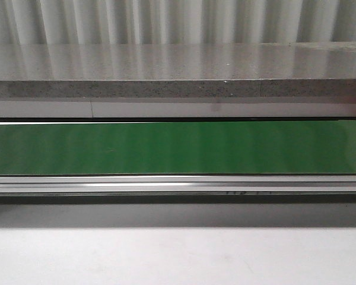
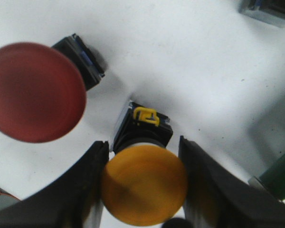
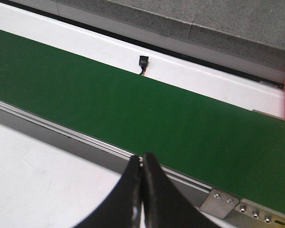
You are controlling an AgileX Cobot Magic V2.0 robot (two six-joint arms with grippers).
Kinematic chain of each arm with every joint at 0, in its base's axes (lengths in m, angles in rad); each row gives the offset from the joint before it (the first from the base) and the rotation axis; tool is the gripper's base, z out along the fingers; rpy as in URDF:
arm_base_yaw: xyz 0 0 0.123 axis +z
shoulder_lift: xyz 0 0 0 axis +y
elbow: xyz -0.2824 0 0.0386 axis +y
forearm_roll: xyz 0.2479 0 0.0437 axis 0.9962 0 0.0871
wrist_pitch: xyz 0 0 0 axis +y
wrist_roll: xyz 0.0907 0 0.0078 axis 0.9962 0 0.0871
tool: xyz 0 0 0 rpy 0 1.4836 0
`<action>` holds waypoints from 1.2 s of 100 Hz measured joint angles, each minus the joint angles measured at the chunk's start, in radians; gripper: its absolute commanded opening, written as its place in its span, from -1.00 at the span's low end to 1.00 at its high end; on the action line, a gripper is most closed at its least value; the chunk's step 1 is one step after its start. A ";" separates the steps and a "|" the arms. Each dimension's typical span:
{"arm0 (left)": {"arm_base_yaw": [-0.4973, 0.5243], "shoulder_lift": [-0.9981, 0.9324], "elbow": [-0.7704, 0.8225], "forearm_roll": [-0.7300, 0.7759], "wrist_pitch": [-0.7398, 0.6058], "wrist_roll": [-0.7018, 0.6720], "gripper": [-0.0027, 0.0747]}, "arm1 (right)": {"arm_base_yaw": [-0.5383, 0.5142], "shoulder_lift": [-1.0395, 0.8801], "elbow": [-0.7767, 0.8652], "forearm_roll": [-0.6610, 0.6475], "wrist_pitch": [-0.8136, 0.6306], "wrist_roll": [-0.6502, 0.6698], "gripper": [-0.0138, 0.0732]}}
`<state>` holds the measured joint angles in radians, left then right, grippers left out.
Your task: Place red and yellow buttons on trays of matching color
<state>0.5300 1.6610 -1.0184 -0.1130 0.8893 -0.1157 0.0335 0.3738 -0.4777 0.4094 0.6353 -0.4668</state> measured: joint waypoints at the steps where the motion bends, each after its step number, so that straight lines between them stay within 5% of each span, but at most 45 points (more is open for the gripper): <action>1: 0.000 -0.003 0.000 0.000 0.000 0.002 -0.72 | 0.000 0.000 0.000 0.000 0.000 0.000 -0.84; 39: -0.037 -0.173 -0.114 -0.002 0.113 0.071 -0.72 | 0.000 0.000 0.000 0.002 0.000 0.000 -0.84; 86: -0.304 -0.150 -0.247 -0.008 0.213 0.079 -0.72 | 0.006 0.000 0.000 0.002 0.000 0.000 -0.84; 120: -0.336 -0.047 -0.250 -0.010 0.220 0.085 -0.71 | 0.006 0.000 0.000 0.002 0.000 0.000 -0.84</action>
<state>0.1944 1.6142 -1.2682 -0.1233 1.1090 -0.0304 0.0390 0.3738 -0.4777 0.4111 0.6353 -0.4668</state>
